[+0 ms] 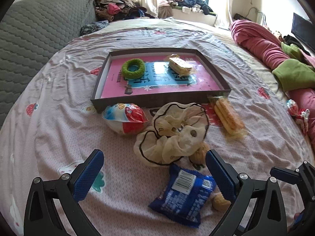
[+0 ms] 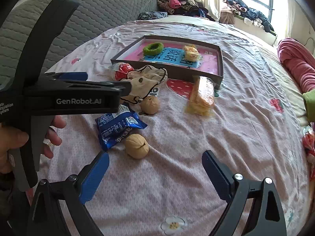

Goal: Organize objects
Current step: 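Grasp the cream scrunchie with the left tool while the right tool grasps a walnut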

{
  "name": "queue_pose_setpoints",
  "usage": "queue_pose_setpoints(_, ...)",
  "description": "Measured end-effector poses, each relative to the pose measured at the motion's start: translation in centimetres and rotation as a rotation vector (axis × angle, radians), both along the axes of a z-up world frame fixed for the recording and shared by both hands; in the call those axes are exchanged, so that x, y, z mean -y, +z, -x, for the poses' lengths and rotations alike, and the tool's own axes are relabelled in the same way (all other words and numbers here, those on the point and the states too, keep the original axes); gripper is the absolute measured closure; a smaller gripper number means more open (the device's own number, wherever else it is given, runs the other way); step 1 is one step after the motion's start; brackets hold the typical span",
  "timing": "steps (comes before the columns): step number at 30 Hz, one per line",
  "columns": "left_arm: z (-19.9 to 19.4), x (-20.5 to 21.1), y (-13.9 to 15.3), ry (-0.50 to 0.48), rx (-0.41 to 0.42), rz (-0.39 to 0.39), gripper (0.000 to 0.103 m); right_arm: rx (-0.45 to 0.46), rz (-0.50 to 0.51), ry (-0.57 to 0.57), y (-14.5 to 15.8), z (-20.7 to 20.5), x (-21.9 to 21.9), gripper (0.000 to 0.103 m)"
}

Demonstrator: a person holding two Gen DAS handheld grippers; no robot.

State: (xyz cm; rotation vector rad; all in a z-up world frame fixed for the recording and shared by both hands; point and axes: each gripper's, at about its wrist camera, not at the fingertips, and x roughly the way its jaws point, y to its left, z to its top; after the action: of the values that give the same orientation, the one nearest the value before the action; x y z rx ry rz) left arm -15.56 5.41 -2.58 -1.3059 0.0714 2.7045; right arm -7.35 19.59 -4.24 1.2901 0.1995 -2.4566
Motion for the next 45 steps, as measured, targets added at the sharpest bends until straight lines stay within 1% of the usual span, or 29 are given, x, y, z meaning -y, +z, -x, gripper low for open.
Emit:
queue_pose_setpoints(5,0.7,0.0,-0.8,-0.019,0.005,-0.011,0.002,0.011,-0.018,0.008,-1.1,1.0,0.7,0.008)
queue_pose_setpoints(7,0.8,-0.1,-1.0,-0.025,0.004,-0.014,0.006,0.018,-0.021,0.013,-1.6,1.4,0.8,0.008)
queue_pose_setpoints(8,0.9,-0.1,-1.1,-0.032,0.006,-0.017,0.007,0.020,-0.024,0.015,-1.7,1.5,0.9,0.010)
queue_pose_setpoints(10,1.0,-0.2,-1.4,-0.041,0.008,-0.017,0.015,0.024,-0.029,0.023,-2.1,1.8,1.1,0.014)
queue_pose_setpoints(11,1.0,-0.2,-1.5,-0.043,0.011,-0.016,0.017,0.027,-0.029,0.028,-2.3,1.9,1.1,0.016)
queue_pose_setpoints(12,1.1,-0.2,-1.6,-0.047,0.017,-0.021,0.018,0.031,-0.029,0.030,-2.4,2.0,1.2,0.017)
queue_pose_setpoints(14,1.1,-0.3,-1.9,-0.059,0.026,-0.031,0.019,0.042,-0.026,0.034,-2.7,2.2,1.2,0.024)
queue_pose_setpoints(16,1.0,-0.2,-2.1,-0.066,0.030,-0.035,0.022,0.048,-0.019,0.043,-3.0,2.3,1.4,0.028)
queue_pose_setpoints(18,1.0,-0.1,-2.2,-0.070,0.033,-0.049,0.024,0.049,-0.017,0.050,-3.2,2.3,1.5,0.029)
queue_pose_setpoints(20,1.0,-0.1,-2.2,-0.079,0.037,-0.061,0.026,0.047,-0.014,0.057,-3.1,2.4,1.7,0.032)
queue_pose_setpoints(23,1.1,-0.3,-2.2,-0.094,0.045,-0.066,0.033,0.054,-0.009,0.076,-3.2,2.4,2.0,0.038)
queue_pose_setpoints(24,1.1,-0.3,-2.1,-0.098,0.046,-0.067,0.036,0.056,-0.010,0.080,-3.3,2.5,2.1,0.040)
queue_pose_setpoints(26,1.1,-0.4,-2.0,-0.104,0.046,-0.070,0.045,0.060,-0.001,0.087,-3.2,2.5,2.2,0.047)
queue_pose_setpoints(27,1.1,-0.4,-2.0,-0.106,0.046,-0.071,0.052,0.063,0.008,0.088,-3.2,2.5,2.2,0.050)
queue_pose_setpoints(28,1.1,-0.4,-1.9,-0.108,0.046,-0.074,0.058,0.066,0.019,0.090,-3.1,2.5,2.1,0.055)
queue_pose_setpoints(29,1.1,-0.4,-1.9,-0.113,0.051,-0.075,0.060,0.073,0.032,0.092,-3.1,2.6,2.1,0.059)
queue_pose_setpoints(31,1.2,-0.5,-2.0,-0.123,0.061,-0.080,0.073,0.080,0.043,0.095,-3.1,2.6,2.0,0.065)
queue_pose_setpoints(32,1.2,-0.5,-2.0,-0.126,0.064,-0.080,0.076,0.082,0.047,0.100,-3.1,2.6,2.0,0.068)
queue_pose_setpoints(33,1.2,-0.5,-2.0,-0.129,0.065,-0.082,0.082,0.084,0.051,0.103,-3.1,2.6,2.0,0.070)
queue_pose_setpoints(34,1.1,-0.5,-2.0,-0.133,0.066,-0.085,0.086,0.084,0.053,0.105,-3.1,2.5,2.0,0.070)
queue_pose_setpoints(39,1.0,-0.5,-1.8,-0.142,0.059,-0.101,0.094,0.087,0.075,0.106,-3.0,2.5,1.8,0.070)
queue_pose_setpoints(45,0.8,-0.6,-1.6,-0.148,0.053,-0.101,0.096,0.083,0.080,0.108,-2.8,2.2,1.8,0.070)
